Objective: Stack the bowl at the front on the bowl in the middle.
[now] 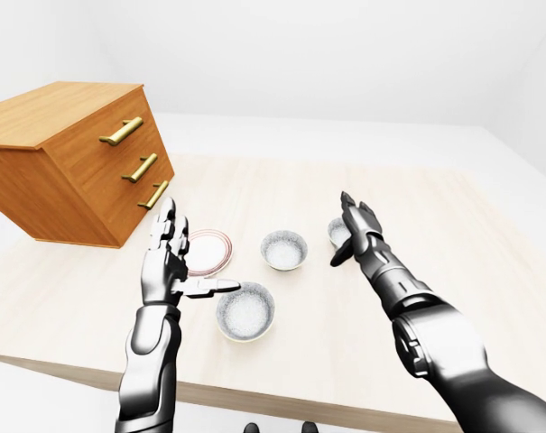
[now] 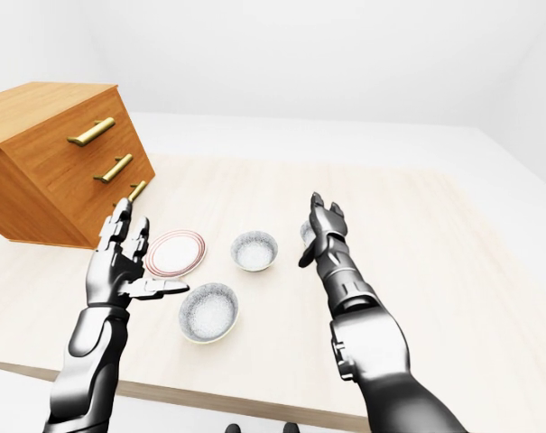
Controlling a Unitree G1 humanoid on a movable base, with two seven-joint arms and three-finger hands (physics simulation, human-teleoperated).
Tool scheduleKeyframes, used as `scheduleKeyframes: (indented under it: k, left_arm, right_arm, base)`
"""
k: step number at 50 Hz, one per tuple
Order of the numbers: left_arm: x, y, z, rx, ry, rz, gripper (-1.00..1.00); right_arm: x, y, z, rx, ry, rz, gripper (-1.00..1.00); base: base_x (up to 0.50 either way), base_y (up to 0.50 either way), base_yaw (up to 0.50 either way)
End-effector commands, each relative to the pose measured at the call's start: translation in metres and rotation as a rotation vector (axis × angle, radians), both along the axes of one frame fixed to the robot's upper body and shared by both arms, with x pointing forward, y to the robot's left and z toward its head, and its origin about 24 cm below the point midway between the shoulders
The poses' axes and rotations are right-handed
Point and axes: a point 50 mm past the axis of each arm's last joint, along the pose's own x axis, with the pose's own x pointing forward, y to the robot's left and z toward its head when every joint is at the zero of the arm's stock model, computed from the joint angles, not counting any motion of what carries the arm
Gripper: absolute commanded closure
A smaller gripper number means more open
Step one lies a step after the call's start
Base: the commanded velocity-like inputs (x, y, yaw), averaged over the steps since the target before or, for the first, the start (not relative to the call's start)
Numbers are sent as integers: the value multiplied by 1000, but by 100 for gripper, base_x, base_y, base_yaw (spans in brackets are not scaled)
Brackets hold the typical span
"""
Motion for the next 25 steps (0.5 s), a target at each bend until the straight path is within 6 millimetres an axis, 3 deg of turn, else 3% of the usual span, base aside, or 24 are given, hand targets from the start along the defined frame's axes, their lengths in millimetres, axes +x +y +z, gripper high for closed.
scheduleKeyframes:
  k: [1, 25]
  left_arm:
    - [0, -1, -2, 3, 9, -7, -100]
    - [-1, -2, -3, 4, 12, -13, -100]
  right_arm:
    - [-2, 9, -9, -57, 83, 62, -100]
    - [-9, 11, -23, -65, 217, 113, -100]
  base:
    - [0, 0, 0]
    - [0, 0, 0]
